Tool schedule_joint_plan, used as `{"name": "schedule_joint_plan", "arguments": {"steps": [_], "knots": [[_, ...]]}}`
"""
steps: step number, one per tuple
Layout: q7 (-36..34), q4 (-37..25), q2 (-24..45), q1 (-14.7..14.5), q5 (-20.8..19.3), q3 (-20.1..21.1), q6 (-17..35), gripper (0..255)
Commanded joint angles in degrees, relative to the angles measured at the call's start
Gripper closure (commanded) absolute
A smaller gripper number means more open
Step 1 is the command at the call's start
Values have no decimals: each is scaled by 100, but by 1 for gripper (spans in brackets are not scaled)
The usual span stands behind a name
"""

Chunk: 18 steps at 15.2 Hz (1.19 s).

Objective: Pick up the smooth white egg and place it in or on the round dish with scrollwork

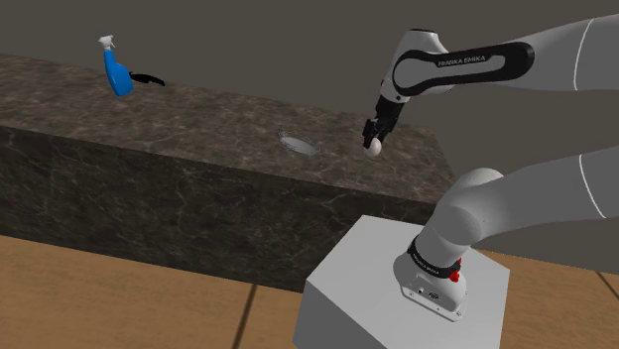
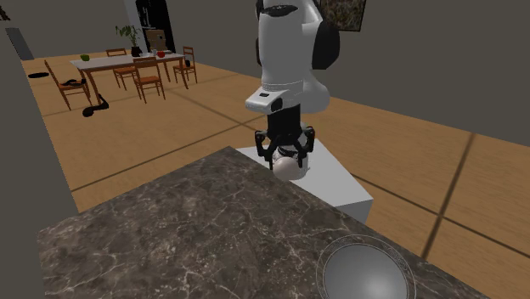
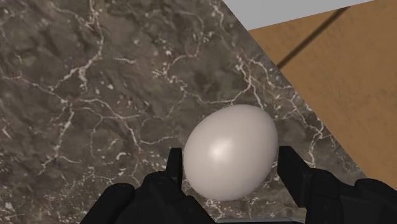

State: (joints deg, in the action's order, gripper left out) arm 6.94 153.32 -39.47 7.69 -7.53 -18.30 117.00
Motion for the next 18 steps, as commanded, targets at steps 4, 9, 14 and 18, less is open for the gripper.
{"name": "schedule_joint_plan", "arguments": {"steps": [4, 9, 14, 18], "knots": [[-20, -317, -117, -9, 39, 69, -435, 255], [-276, -888, 709, -357, 331, 235, -177, 255], [-515, -1734, 1734, -699, 657, 396, -2, 255], [-665, -2517, 2543, -901, 887, 503, 17, 255]]}}
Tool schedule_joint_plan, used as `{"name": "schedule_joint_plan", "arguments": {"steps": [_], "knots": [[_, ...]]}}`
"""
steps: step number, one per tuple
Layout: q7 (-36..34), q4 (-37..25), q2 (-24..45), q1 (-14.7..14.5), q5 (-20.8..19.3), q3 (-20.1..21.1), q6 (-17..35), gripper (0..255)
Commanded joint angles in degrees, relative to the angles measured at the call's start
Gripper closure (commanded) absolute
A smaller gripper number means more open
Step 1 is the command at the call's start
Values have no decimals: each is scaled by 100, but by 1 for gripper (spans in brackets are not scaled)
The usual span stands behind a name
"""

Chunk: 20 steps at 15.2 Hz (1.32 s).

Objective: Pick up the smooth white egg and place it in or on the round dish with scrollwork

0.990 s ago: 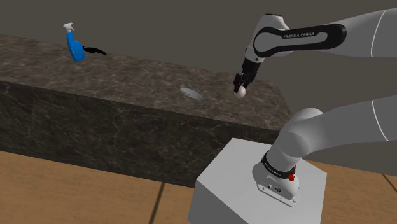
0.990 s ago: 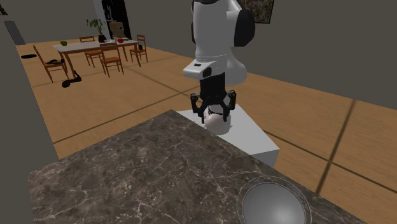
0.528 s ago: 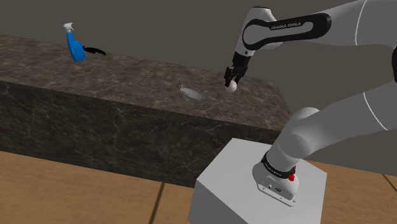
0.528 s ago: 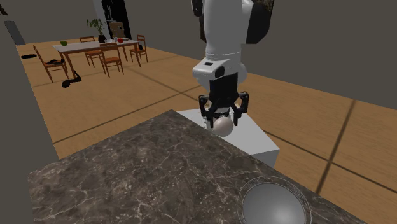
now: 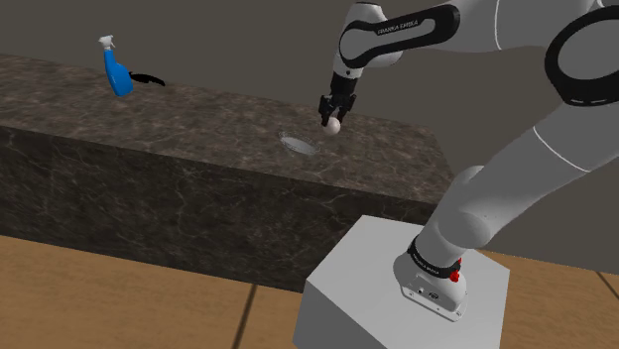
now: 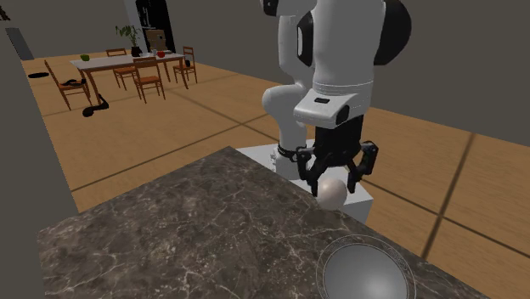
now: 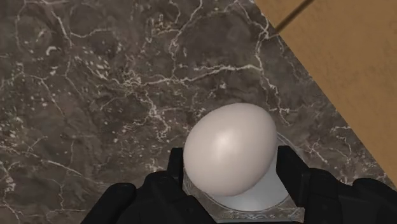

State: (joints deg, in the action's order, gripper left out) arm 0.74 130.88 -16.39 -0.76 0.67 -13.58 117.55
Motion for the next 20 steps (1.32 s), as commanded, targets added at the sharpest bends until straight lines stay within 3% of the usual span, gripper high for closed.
{"name": "schedule_joint_plan", "arguments": {"steps": [1, 6, 7, 20], "knots": [[-79, -484, 438, -99, 120, 54, -50, 255], [-237, -1639, 1452, -261, 359, 165, -202, 255], [-296, -2127, 1845, -305, 439, 202, -302, 255], [-166, -1474, 2149, -296, 559, 215, 644, 255]]}}
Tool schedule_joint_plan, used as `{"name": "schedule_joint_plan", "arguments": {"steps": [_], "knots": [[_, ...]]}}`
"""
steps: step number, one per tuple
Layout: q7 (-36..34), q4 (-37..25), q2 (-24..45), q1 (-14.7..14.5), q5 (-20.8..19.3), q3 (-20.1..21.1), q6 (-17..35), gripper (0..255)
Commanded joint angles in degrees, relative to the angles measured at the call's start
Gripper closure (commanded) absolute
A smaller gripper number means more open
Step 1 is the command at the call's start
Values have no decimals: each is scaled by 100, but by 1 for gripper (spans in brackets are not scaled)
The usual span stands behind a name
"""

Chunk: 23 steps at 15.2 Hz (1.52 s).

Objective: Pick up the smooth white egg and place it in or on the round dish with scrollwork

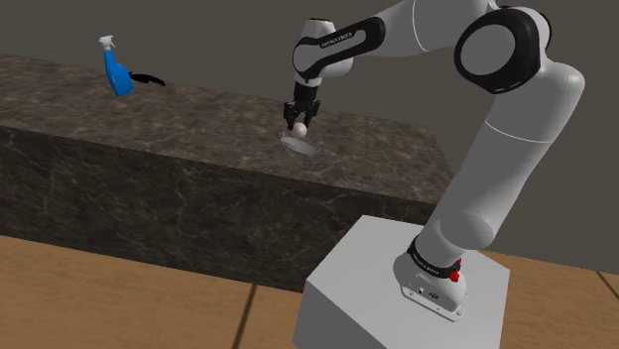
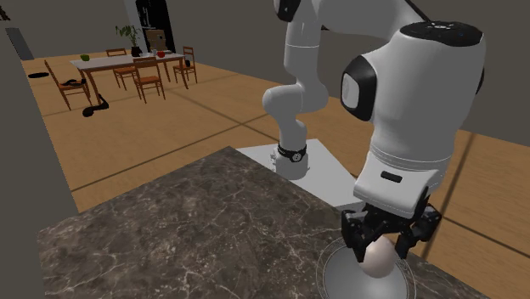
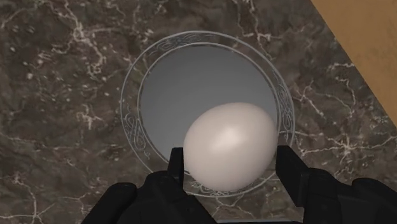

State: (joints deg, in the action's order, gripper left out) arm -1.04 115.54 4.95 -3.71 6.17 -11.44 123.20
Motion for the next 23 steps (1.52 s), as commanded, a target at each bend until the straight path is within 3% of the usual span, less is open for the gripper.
{"name": "schedule_joint_plan", "arguments": {"steps": [1, 11, 12, 17, 21, 23], "knots": [[24, 102, 46, 1, 22, 2, 151, 255], [54, 195, 125, 3, 54, 7, 319, 255], [54, 195, 125, 3, 54, 7, 319, 0], [54, 195, 125, 3, 54, 7, 318, 0], [-24, -162, -196, 13, -63, -22, -350, 0], [-24, -161, -197, 14, -64, -22, -350, 0]]}}
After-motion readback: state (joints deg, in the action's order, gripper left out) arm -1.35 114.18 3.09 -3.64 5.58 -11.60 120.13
